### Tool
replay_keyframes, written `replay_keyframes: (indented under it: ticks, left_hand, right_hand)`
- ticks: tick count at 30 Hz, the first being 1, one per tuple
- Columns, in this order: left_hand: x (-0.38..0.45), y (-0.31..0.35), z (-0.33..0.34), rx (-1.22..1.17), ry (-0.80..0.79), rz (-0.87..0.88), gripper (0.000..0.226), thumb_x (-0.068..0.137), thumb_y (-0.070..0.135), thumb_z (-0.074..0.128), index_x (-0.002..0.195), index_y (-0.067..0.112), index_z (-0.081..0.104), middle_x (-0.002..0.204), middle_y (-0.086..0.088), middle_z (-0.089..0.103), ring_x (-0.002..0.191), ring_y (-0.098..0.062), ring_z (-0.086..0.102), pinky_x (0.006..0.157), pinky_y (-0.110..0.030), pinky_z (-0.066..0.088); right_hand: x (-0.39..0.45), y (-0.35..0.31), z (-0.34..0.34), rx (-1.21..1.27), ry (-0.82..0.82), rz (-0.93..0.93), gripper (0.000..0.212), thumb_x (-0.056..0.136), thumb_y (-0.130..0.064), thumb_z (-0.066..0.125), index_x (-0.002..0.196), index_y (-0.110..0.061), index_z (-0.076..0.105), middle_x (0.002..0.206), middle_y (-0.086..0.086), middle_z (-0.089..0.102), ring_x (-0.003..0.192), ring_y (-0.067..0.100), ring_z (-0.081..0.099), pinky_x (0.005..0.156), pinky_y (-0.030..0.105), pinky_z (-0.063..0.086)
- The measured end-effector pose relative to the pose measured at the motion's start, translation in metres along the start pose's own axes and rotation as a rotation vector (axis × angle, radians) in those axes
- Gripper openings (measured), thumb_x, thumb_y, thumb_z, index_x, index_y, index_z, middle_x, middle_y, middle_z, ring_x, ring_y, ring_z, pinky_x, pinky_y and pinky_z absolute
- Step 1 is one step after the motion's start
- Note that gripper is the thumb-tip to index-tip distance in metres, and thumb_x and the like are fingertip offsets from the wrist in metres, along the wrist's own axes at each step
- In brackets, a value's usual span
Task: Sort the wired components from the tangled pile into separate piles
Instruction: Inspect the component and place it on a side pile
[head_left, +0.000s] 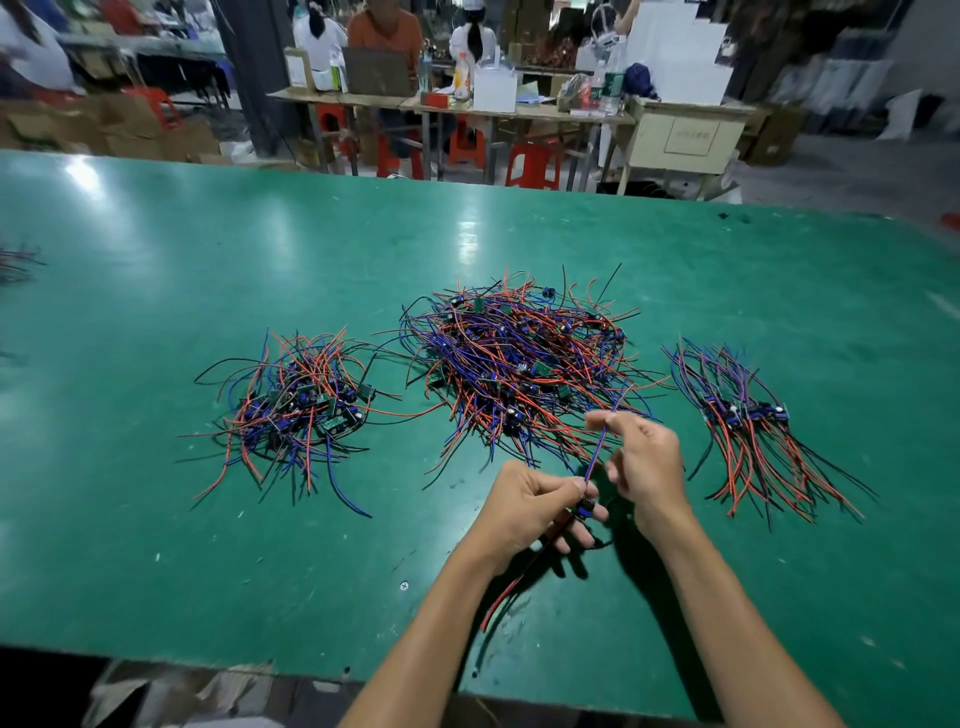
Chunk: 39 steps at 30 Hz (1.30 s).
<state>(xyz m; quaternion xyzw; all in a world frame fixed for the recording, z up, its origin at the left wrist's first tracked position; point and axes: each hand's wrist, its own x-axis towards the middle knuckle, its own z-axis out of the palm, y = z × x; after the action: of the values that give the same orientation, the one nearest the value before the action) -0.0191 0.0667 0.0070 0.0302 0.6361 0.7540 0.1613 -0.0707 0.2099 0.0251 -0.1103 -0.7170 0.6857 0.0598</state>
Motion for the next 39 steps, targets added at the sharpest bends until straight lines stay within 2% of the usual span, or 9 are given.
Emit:
replay_keyframes:
  ticks: [3, 9, 13, 18, 20, 22, 30, 35, 39]
  left_hand:
    - [-0.001, 0.001, 0.0, 0.007, -0.008, -0.004, 0.021, 0.102, 0.015, 0.058, 0.099, 0.001, 0.073, 0.087, -0.011, 0.078, 0.055, -0.014, 0.07, 0.047, -0.019, 0.049]
    - [-0.002, 0.0, -0.001, 0.019, -0.015, -0.006, 0.022, 0.101, 0.016, 0.059, 0.099, -0.001, 0.073, 0.09, -0.016, 0.077, 0.057, -0.015, 0.07, 0.049, -0.02, 0.05]
    - [-0.004, -0.004, -0.003, -0.051, -0.023, 0.022, 0.019, 0.101, 0.016, 0.06, 0.097, 0.005, 0.076, 0.092, -0.017, 0.077, 0.06, -0.017, 0.071, 0.056, -0.02, 0.053]
    - [-0.003, -0.003, -0.006, -0.252, 0.103, 0.106, 0.021, 0.101, 0.02, 0.059, 0.1, 0.013, 0.079, 0.101, -0.014, 0.077, 0.066, -0.017, 0.07, 0.062, -0.021, 0.054]
    - [0.0, 0.001, -0.01, -0.422, 0.182, 0.116, 0.02, 0.101, 0.019, 0.056, 0.103, 0.012, 0.075, 0.104, -0.009, 0.076, 0.065, -0.012, 0.069, 0.059, -0.019, 0.053]
    - [0.001, 0.002, -0.016, -0.578, 0.261, 0.112, 0.018, 0.096, 0.021, 0.058, 0.106, 0.013, 0.071, 0.099, -0.002, 0.076, 0.066, -0.009, 0.07, 0.058, -0.018, 0.055]
    - [0.002, 0.003, -0.019, -0.683, 0.285, 0.124, 0.033, 0.084, 0.029, 0.063, 0.112, 0.011, 0.063, 0.089, -0.005, 0.076, 0.085, -0.016, 0.076, 0.064, -0.023, 0.059]
    - [0.002, 0.003, -0.019, -0.699, 0.302, 0.125, 0.03, 0.083, 0.023, 0.067, 0.109, 0.008, 0.067, 0.1, -0.014, 0.073, 0.088, -0.016, 0.07, 0.078, -0.025, 0.057]
    - [0.002, 0.0, -0.019, -0.678, 0.307, 0.132, 0.016, 0.078, 0.017, 0.073, 0.093, 0.012, 0.075, 0.095, -0.009, 0.074, 0.084, -0.015, 0.073, 0.08, -0.022, 0.058]
  right_hand:
    - [0.013, -0.014, 0.001, 0.027, 0.025, 0.094, 0.026, 0.092, -0.018, 0.054, 0.085, -0.014, 0.079, 0.09, -0.003, 0.079, 0.036, 0.008, 0.041, 0.037, 0.016, 0.025]
    - [0.02, -0.02, 0.01, 0.142, 0.063, 0.263, 0.021, 0.086, -0.014, 0.055, 0.083, -0.004, 0.073, 0.08, 0.006, 0.078, 0.037, 0.006, 0.035, 0.032, 0.016, 0.019]
    - [0.016, -0.02, 0.003, 0.077, -0.053, 0.273, 0.025, 0.091, -0.021, 0.054, 0.091, -0.008, 0.075, 0.085, 0.003, 0.079, 0.037, 0.009, 0.039, 0.034, 0.016, 0.023]
    - [0.0, -0.003, -0.008, -0.005, -0.05, -0.005, 0.02, 0.101, -0.029, 0.055, 0.104, -0.025, 0.075, 0.093, 0.0, 0.079, 0.04, 0.012, 0.05, 0.035, 0.018, 0.03]
    - [-0.013, 0.012, -0.01, -0.243, 0.025, -0.241, 0.012, 0.097, -0.023, 0.064, 0.101, -0.03, 0.073, 0.089, -0.01, 0.077, 0.054, 0.008, 0.061, 0.049, 0.023, 0.045]
    - [-0.029, 0.027, -0.01, -0.44, -0.015, -0.389, 0.018, 0.089, -0.021, 0.074, 0.1, -0.035, 0.071, 0.088, -0.021, 0.073, 0.066, 0.0, 0.064, 0.063, 0.019, 0.047]
    - [-0.06, 0.038, 0.013, -0.71, -0.127, -0.49, 0.034, 0.078, -0.056, 0.079, 0.104, -0.04, 0.066, 0.087, -0.025, 0.071, 0.074, -0.001, 0.064, 0.069, 0.027, 0.051]
    - [-0.058, 0.035, 0.012, -0.492, -0.112, -0.444, 0.038, 0.077, -0.073, 0.069, 0.096, -0.04, 0.07, 0.082, -0.023, 0.072, 0.058, 0.008, 0.06, 0.062, 0.031, 0.052]
    - [-0.06, 0.033, 0.006, -0.136, -0.212, -0.29, 0.023, 0.089, -0.054, 0.071, 0.094, -0.032, 0.074, 0.083, -0.003, 0.075, 0.069, 0.01, 0.068, 0.067, 0.037, 0.059]
